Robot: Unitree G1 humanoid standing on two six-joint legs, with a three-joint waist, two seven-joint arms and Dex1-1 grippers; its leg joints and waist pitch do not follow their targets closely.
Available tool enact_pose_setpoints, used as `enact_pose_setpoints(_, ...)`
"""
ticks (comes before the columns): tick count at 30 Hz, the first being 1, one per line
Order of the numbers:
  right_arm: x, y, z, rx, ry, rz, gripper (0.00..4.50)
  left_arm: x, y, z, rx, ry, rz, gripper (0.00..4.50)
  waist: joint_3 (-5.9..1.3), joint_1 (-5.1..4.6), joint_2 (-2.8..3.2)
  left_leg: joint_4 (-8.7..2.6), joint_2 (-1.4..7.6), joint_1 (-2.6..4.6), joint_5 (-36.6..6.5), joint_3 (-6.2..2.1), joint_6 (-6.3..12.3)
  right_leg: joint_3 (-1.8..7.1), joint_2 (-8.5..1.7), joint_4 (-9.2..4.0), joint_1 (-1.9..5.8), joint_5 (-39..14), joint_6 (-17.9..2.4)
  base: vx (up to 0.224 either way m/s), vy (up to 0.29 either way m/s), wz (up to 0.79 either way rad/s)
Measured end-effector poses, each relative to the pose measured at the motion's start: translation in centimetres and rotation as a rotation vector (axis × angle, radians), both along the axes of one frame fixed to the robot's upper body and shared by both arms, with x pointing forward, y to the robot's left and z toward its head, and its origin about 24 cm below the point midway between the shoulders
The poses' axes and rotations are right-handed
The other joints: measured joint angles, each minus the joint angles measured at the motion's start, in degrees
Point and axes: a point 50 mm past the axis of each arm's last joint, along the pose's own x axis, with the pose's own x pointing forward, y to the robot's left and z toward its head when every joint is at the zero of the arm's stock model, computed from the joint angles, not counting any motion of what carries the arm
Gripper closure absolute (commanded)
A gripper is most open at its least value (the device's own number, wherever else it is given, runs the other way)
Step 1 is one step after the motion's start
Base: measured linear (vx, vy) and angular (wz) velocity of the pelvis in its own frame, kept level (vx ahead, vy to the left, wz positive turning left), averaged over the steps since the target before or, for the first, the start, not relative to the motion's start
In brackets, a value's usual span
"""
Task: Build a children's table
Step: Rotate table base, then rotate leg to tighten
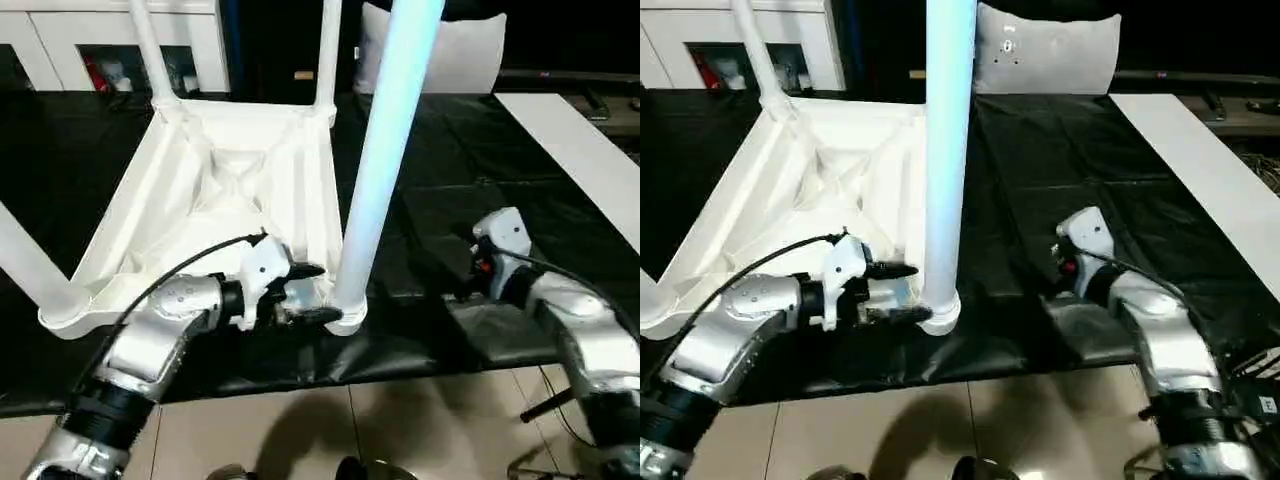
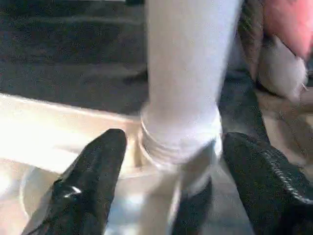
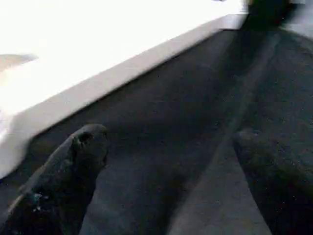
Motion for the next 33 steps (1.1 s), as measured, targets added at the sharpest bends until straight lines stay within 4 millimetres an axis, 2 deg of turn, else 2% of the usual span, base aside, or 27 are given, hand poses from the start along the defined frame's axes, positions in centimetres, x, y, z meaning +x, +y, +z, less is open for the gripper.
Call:
enact_pose_setpoints(5,-1.5,-0.4,0.6,-0.018,0.066,0.140,0.00,0.3,1.7,0.1,0.113,0.008,-0.045,1.64,-0.02,0.35,0.02,0.01,0.00,0.06,0.0,-0.01,0.04,0.01,0.01,-0.05,0.07,0.0,0.0,0.000,0.000,0.00)
enact_pose_setpoints(14,-2.4,0.4,1.0,-0.015,0.090,0.235,0.00,1.6,1.1,-0.3,0.140,0.029,-0.059,2.24,-0.04,0.79,0.03,0.01,-0.01,0.17,0.0,-0.02,0.04,-0.02,0.01,-0.16,0.18,0.0,0.0,0.000,0.000,0.00)
enact_pose_setpoints(23,-2.9,1.1,1.2,-0.007,0.101,0.273,0.00,2.2,0.3,-0.7,0.164,0.023,-0.107,2.97,-0.05,0.76,0.06,0.01,-0.01,0.14,-0.1,-0.03,0.15,-0.03,0.02,-0.30,0.28,0.0,0.1,0.000,0.000,0.00)
enact_pose_setpoints(33,-3.7,2.0,1.2,0.012,0.134,0.312,0.00,2.3,0.3,-0.7,0.198,0.018,-0.166,3.76,-0.06,0.49,0.07,-0.02,-0.01,0.52,-0.3,-0.16,-0.14,-0.25,0.02,-0.61,0.58,0.1,0.2,0.000,0.000,0.00)
